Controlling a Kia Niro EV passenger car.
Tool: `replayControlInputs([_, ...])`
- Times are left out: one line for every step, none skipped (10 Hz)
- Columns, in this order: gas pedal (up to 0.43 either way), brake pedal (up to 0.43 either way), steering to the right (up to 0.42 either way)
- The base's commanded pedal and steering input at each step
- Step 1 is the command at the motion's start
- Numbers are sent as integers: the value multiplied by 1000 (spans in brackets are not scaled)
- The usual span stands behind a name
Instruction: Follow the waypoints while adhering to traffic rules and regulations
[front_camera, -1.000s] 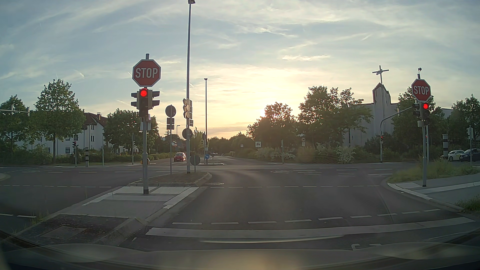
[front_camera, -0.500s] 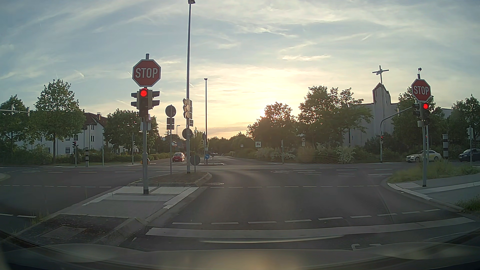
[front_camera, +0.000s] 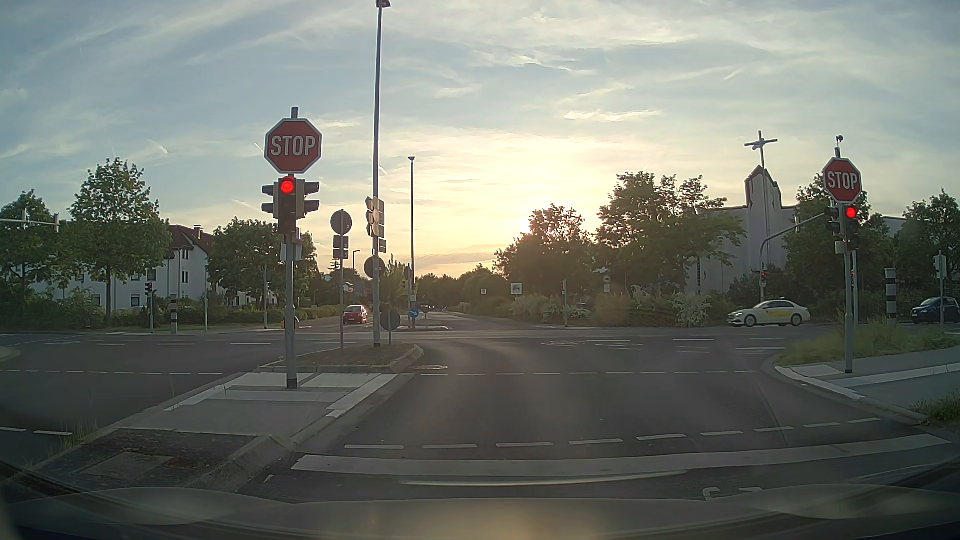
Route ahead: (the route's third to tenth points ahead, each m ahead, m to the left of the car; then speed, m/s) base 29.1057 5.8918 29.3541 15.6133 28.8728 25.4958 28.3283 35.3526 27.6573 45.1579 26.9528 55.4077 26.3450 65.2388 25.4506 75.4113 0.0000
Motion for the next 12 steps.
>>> replayControlInputs([0, 421, 7])
replayControlInputs([0, 415, 8])
replayControlInputs([0, 421, 8])
replayControlInputs([0, 421, 8])
replayControlInputs([0, 415, 8])
replayControlInputs([0, 421, 7])
replayControlInputs([0, 421, 8])
replayControlInputs([0, 415, 7])
replayControlInputs([0, 421, 7])
replayControlInputs([0, 415, 7])
replayControlInputs([0, 421, 7])
replayControlInputs([0, 421, 7])
